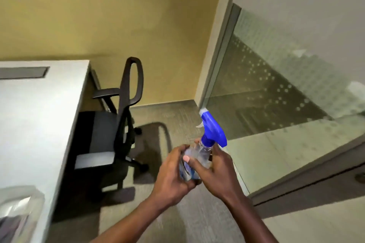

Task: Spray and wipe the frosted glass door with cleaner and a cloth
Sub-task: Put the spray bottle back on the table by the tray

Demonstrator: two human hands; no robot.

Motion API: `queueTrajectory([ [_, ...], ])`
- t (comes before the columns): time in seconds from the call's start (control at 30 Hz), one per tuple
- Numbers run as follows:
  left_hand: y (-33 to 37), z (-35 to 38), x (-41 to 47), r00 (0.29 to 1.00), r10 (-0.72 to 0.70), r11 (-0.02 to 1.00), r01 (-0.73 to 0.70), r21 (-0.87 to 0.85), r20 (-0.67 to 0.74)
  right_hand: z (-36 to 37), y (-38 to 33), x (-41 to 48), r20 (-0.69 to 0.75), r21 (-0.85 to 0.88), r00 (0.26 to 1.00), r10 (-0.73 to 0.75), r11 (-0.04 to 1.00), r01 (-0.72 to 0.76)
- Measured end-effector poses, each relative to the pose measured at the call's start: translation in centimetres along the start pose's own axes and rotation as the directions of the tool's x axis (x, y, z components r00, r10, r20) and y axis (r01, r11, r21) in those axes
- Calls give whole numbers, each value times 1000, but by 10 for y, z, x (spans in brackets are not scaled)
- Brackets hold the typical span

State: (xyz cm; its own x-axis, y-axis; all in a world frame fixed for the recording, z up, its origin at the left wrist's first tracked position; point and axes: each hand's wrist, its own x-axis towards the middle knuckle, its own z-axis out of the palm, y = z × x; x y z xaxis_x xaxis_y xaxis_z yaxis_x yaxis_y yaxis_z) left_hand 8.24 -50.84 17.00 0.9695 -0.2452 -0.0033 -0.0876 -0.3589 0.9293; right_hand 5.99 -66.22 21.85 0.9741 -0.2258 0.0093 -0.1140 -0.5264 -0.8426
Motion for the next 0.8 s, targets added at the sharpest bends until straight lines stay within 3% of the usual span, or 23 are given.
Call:
queueTrajectory([
  [0.2, -52, -101, -16, 974, -128, 992, 127, -21, -187, 109, -49, 21, 194, -84, 981, -10, 996, 26],
  [0.4, -108, -195, -29, 907, -196, 978, 206, -14, -373, 222, -103, 36, 332, -130, 939, -93, 981, 144],
  [0.63, -163, -277, -46, 842, -292, 944, 330, 4, -453, 334, -138, 45, 433, -109, 886, -163, 967, 231],
  [0.8, -202, -319, -78, 730, -425, 835, 544, 78, -535, 399, -155, 52, 530, -102, 829, -180, 957, 273],
])
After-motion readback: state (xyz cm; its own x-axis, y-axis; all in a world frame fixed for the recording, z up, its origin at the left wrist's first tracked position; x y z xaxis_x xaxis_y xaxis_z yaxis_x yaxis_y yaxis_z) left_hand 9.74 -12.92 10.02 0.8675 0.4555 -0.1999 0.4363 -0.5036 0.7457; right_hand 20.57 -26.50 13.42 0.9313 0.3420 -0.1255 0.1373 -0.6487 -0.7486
